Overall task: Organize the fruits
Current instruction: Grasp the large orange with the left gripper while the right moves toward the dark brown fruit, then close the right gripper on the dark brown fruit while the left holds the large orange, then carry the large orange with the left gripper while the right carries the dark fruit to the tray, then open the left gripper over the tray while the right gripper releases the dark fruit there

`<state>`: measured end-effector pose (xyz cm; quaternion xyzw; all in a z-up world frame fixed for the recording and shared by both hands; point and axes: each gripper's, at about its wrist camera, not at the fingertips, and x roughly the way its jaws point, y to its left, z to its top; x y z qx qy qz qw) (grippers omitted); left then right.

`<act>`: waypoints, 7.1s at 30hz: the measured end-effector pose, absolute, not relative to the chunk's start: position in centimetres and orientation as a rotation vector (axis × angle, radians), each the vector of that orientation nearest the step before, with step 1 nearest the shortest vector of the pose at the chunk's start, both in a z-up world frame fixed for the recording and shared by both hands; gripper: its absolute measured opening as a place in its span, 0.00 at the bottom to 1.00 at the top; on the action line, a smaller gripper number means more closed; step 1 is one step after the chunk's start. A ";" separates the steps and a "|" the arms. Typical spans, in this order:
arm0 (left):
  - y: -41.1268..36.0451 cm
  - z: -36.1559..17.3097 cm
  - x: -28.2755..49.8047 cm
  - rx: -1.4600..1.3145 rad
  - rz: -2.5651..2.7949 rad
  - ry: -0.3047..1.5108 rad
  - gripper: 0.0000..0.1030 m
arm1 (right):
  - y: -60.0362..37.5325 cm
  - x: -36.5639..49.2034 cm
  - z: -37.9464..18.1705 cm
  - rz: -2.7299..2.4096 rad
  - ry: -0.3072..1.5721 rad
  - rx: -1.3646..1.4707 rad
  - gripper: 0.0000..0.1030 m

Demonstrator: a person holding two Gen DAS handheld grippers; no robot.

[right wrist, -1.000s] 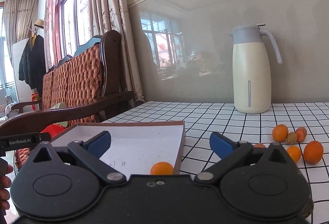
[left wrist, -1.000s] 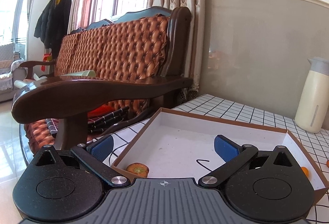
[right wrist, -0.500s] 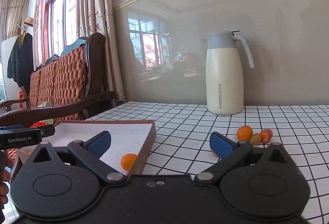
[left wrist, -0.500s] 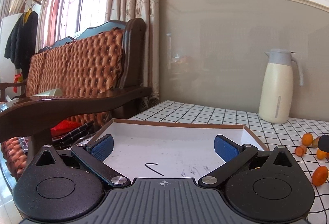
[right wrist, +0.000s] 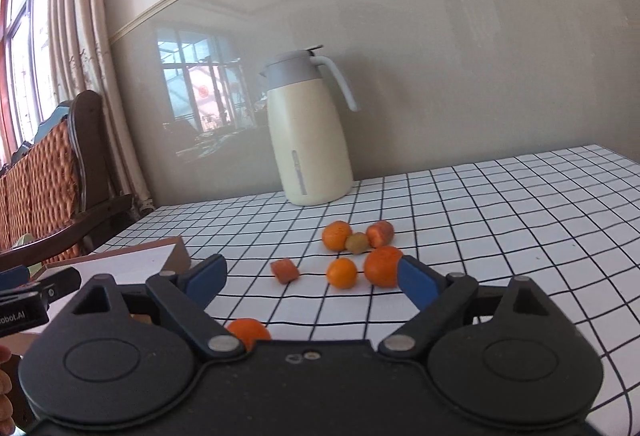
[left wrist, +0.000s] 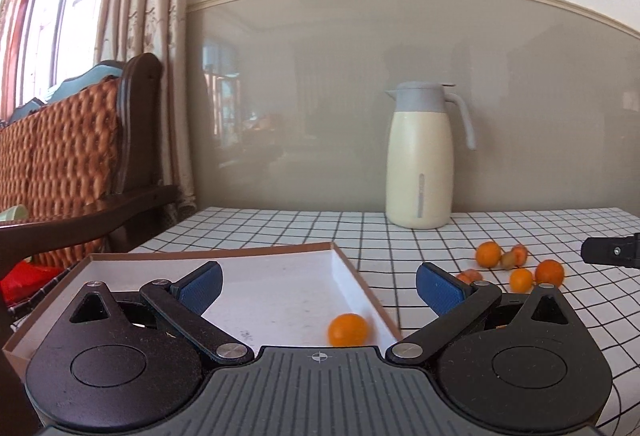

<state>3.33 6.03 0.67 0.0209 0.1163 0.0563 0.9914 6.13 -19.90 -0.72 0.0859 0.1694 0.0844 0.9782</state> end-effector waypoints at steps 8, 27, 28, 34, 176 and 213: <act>1.3 0.1 4.4 0.089 -0.015 0.266 0.99 | -22.3 5.6 -1.4 0.134 0.388 0.177 0.66; -4.5 -2.9 7.8 0.128 -0.123 0.410 0.72 | -23.5 4.3 -2.4 0.181 0.447 0.184 0.51; -4.7 -3.1 7.9 0.128 -0.122 0.417 0.71 | -23.5 4.4 -2.4 0.182 0.449 0.187 0.49; -5.0 -3.9 8.9 0.118 -0.120 0.448 0.66 | -23.1 5.0 -2.8 0.208 0.475 0.201 0.47; 11.6 -1.8 -2.3 -0.086 0.178 0.339 0.37 | -7.0 3.3 -1.7 0.577 0.404 0.027 0.30; 22.6 0.4 0.8 -0.139 0.406 0.282 0.37 | -2.9 8.7 -1.2 0.558 0.351 0.083 0.30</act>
